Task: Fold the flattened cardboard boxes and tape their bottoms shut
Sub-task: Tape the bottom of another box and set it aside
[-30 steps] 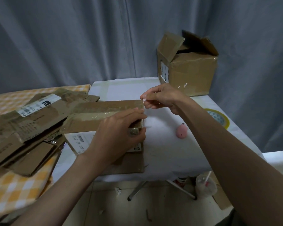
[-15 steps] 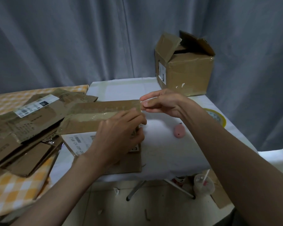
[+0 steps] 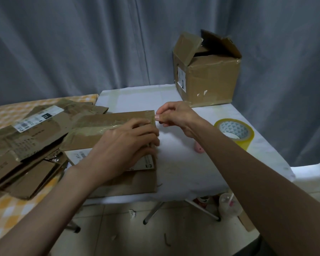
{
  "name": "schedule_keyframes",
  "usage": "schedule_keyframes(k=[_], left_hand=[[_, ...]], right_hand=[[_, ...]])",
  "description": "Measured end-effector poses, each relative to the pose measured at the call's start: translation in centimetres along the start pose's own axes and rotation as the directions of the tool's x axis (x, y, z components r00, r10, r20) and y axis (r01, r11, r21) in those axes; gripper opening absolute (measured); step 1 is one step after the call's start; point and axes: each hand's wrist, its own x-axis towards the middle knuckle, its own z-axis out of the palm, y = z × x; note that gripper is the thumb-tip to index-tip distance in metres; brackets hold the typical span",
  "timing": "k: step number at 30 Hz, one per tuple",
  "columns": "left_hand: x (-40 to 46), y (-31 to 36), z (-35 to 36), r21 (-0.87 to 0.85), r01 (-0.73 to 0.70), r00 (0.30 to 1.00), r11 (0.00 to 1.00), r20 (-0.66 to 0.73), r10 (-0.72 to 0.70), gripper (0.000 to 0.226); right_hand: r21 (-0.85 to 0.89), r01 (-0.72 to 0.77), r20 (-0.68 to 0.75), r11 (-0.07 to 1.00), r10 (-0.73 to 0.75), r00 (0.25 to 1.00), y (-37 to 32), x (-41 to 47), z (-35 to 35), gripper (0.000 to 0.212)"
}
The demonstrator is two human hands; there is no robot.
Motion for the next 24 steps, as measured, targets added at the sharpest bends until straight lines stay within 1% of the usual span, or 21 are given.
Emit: schedule_keyframes(k=[3,7,8,11,12,14,15,16,17,18,19,22,24], left_hand=[[0.1,0.1,0.3,-0.042,-0.002,0.999,0.999,-0.039,0.000,0.022],[-0.1,0.1,0.6,-0.069,-0.020,0.999,0.997,-0.052,0.017,0.017],[-0.1,0.1,0.6,-0.084,-0.023,0.998,0.996,-0.061,0.018,0.018],[-0.4,-0.3,0.9,-0.147,-0.012,0.998,0.989,-0.059,0.003,0.019],[-0.5,-0.4,0.9,-0.158,-0.010,0.999,0.987,-0.054,0.002,0.020],[-0.4,-0.3,0.8,-0.165,-0.005,0.999,0.986,-0.053,-0.003,0.020],[-0.3,-0.1,0.6,-0.183,0.017,0.998,0.983,-0.064,-0.029,0.024],[-0.2,0.2,0.4,-0.216,0.059,0.993,0.975,-0.083,-0.079,0.032],[-0.2,0.4,0.1,-0.259,0.111,0.985,0.960,-0.098,-0.140,0.038],[-0.2,0.6,0.0,-0.301,0.156,0.975,0.941,-0.106,-0.195,0.042],[-0.3,0.7,0.0,-0.335,0.186,0.966,0.924,-0.107,-0.233,0.043],[-0.3,0.6,0.3,-0.389,0.187,0.956,0.902,-0.139,-0.258,0.049],[-0.2,0.3,0.6,-0.391,0.158,0.951,0.907,-0.187,-0.246,0.051]], right_hand=[[-0.077,0.065,-0.006,0.995,-0.065,0.998,-0.9,-0.6,-0.5,0.008],[-0.044,0.037,0.003,0.998,-0.037,0.999,-2.0,-1.0,-0.7,0.006],[-0.069,0.027,0.027,0.997,-0.025,0.999,-2.2,-1.1,-0.5,0.009],[-0.241,0.032,0.143,0.970,0.003,0.990,-2.8,-2.1,0.1,0.031],[-0.275,0.047,0.192,0.960,0.007,0.981,-2.7,-2.5,0.1,0.036],[-0.253,0.054,0.267,0.966,0.016,0.963,-2.6,-3.4,-0.2,0.042],[-0.218,0.030,0.264,0.976,0.030,0.964,-2.6,-3.7,-0.3,0.045],[-0.176,-0.001,0.228,0.984,0.042,0.973,-2.6,-3.9,-0.2,0.043],[-0.149,-0.020,0.177,0.989,0.046,0.983,-2.6,-3.9,0.1,0.036],[-0.156,-0.030,0.129,0.987,0.051,0.990,-2.4,-3.9,0.6,0.027],[-0.196,-0.037,0.100,0.980,0.057,0.993,-2.4,-3.9,1.2,0.026],[-0.350,-0.044,0.088,0.936,0.079,0.993,-2.3,-4.2,3.0,0.048],[-0.423,0.009,0.085,0.906,0.029,0.996,-2.2,-4.6,4.3,0.050]])
